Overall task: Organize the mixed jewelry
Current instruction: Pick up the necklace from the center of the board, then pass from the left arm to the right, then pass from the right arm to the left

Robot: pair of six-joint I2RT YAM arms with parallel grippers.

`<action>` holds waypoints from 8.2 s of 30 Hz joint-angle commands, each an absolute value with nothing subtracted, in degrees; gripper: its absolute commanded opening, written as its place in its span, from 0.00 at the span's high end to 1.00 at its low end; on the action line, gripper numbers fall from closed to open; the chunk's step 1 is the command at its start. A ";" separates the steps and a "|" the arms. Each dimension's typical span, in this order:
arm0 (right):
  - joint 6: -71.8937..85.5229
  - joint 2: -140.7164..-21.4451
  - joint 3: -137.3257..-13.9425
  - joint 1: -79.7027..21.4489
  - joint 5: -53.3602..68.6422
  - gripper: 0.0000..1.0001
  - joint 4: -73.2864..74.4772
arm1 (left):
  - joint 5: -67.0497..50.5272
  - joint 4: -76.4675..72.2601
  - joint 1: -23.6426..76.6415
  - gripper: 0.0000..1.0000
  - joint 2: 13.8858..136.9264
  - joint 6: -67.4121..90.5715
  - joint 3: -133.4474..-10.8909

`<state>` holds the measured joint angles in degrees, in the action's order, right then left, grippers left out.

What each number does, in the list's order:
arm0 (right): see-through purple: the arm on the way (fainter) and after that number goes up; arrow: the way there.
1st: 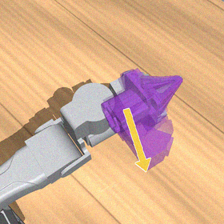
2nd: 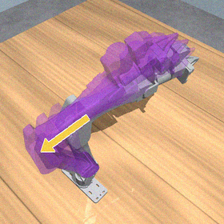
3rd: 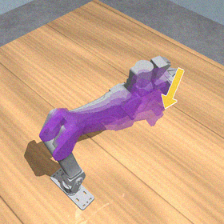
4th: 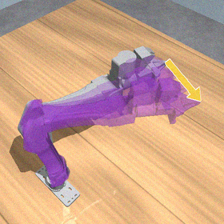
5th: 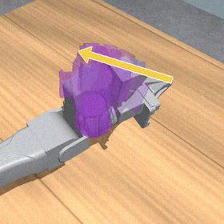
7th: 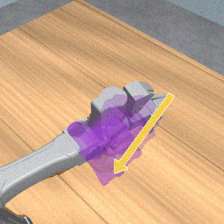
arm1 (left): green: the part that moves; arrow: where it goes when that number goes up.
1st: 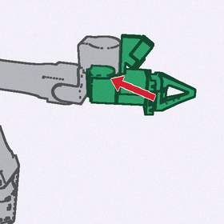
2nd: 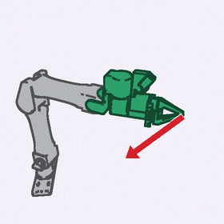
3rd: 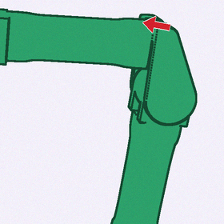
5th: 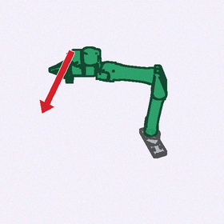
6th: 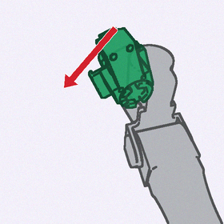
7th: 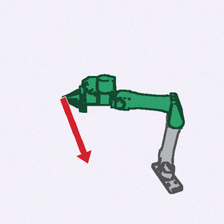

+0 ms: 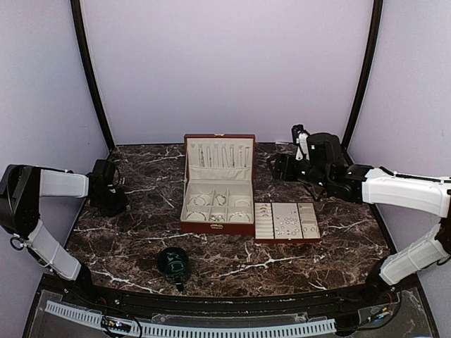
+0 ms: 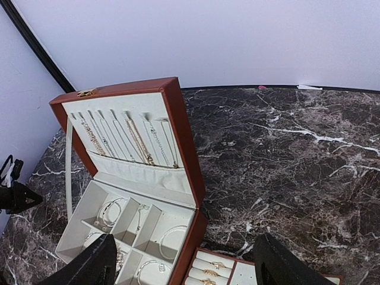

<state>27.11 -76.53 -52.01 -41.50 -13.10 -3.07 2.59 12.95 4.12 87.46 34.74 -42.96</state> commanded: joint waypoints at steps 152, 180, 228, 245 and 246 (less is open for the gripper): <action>12.83 -97.36 -69.68 -57.39 14.18 0.86 -14.78 | -40.08 4.48 36.74 1.00 75.77 28.67 -61.25; 14.33 -91.60 -66.45 -57.30 -0.85 1.00 -14.24 | -30.52 4.50 36.67 0.65 72.72 25.79 -58.47; 20.70 -84.29 -65.41 -53.98 5.80 1.00 -11.60 | -28.90 -26.21 41.99 0.85 83.41 22.32 -58.53; 21.30 -84.29 -65.49 -53.81 5.97 1.00 -12.02 | -28.61 -27.75 42.08 0.93 85.20 23.54 -58.45; 21.41 -84.21 -65.49 -53.79 5.98 1.00 -12.04 | -28.76 -27.85 42.07 0.93 85.34 23.55 -58.40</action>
